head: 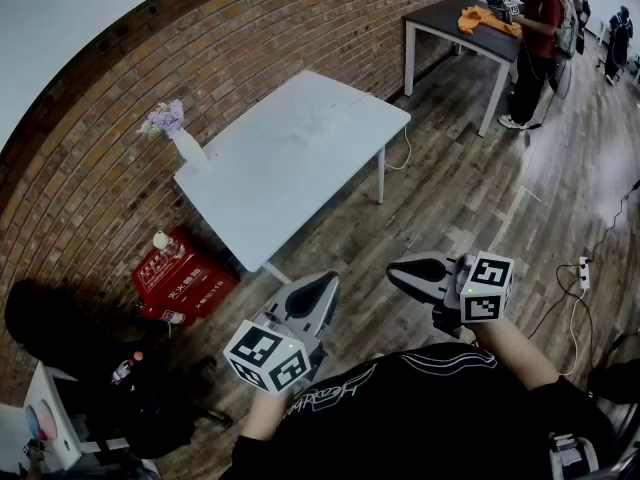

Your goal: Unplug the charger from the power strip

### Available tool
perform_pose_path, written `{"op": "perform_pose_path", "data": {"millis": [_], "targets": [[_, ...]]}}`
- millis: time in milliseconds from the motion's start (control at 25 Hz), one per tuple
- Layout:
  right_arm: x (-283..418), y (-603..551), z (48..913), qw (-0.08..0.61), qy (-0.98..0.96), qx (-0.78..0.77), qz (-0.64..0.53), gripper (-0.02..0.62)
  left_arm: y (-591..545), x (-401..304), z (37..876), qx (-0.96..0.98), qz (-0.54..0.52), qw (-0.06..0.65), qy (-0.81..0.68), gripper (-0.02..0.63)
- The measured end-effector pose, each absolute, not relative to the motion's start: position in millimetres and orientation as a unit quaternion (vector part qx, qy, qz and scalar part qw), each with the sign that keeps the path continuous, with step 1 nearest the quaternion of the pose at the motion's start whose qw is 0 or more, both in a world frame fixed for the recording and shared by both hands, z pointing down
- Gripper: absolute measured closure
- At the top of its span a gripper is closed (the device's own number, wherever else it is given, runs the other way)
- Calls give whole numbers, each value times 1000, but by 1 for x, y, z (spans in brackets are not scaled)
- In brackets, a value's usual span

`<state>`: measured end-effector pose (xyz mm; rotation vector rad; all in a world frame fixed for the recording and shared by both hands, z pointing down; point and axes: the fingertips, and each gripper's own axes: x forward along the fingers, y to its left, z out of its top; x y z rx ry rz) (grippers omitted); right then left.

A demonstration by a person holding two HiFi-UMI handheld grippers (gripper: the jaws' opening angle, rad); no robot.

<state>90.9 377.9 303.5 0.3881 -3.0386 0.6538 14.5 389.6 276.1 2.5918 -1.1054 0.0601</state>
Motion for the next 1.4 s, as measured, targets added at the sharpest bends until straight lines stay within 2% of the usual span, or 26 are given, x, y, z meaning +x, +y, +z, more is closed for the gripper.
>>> {"op": "perform_pose_path", "data": {"millis": [240,960,1400], "targets": [[85,376,321,12,-966,129,225,598,383,4,293,899,16,190,-393,603],[75,354,327,3,-959,149,243,598,369,-13,305,896,0,216,-388,603],[51,304,340,9,-958,123,259,598,323,-37,319,877,-7,238,-417,603]]}}
